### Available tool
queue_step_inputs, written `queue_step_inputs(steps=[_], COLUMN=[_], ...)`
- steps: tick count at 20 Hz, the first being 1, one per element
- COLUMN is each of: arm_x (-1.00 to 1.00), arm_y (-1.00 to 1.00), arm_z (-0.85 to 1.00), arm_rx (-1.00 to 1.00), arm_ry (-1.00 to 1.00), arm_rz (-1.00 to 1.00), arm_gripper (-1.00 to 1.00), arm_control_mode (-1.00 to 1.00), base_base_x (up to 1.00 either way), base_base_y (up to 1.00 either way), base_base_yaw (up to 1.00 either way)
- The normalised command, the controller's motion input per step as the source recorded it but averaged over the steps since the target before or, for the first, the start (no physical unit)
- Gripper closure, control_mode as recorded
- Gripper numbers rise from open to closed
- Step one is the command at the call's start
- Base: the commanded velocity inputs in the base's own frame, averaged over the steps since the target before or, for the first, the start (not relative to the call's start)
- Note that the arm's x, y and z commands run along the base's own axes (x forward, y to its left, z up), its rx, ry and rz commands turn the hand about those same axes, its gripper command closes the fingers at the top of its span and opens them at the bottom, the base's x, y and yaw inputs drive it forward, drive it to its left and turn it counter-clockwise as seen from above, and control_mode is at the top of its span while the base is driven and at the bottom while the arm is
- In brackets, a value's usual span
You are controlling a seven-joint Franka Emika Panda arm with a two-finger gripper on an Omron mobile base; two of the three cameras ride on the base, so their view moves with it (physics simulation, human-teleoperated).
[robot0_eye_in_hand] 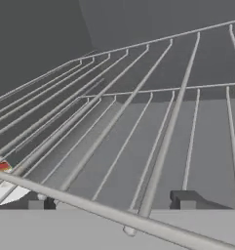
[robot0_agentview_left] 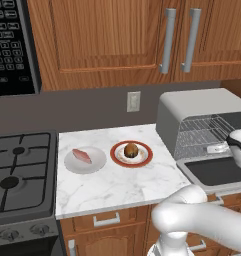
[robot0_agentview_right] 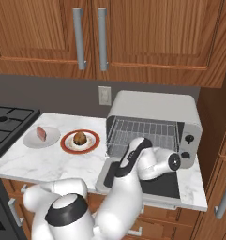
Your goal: Open the toaster oven door. Place the bread on the top rack in the toaster oven and place the steak on the bottom rack.
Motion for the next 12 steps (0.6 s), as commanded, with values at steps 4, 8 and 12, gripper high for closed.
queue_step_inputs(steps=[4,8,12], arm_x=[-0.6,-0.49,-0.7], arm_y=[0.19,0.16,0.19], arm_z=[-0.92,-0.93,-1.0], arm_rx=[0.0,0.0,0.0], arm_ry=[0.38,0.43,0.4], arm_rz=[-0.06,-0.05,-0.05], arm_gripper=[-1.0,-1.0,-1.0], arm_control_mode=[-1.0,-1.0,-1.0], base_base_x=[0.0,0.0,0.0], base_base_y=[0.0,0.0,0.0], base_base_yaw=[0.0,0.0,0.0])
